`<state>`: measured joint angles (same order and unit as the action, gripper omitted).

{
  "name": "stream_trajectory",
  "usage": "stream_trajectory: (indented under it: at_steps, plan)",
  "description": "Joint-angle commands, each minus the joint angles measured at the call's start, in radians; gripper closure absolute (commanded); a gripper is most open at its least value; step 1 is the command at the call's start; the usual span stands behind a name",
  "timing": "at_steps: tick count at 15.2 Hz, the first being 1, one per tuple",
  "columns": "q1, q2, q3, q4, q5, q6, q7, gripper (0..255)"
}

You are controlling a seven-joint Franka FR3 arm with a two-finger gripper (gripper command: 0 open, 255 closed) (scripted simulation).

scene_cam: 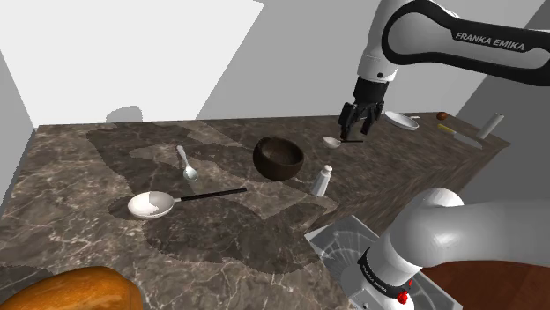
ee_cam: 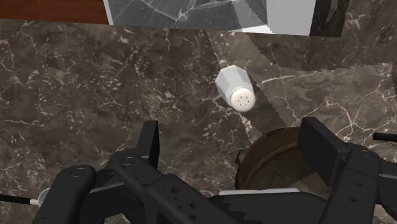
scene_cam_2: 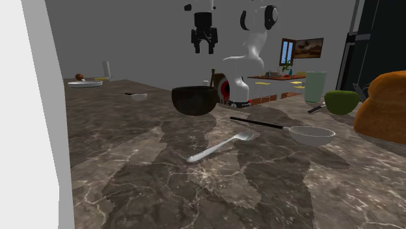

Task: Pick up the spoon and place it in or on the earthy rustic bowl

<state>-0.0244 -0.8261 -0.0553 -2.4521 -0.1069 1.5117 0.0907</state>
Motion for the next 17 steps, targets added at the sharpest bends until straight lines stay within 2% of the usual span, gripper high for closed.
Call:
stream_trajectory:
  at_steps: [1,9,17]
  plan:
    - [0.0,0.0,0.0,0.0,0.0,0.0,0.0,0]
    - [0.056,0.223,0.077,0.033,0.113,0.186,0.115,0]
    - [0.102,0.483,0.144,0.144,0.194,0.343,0.205,0]
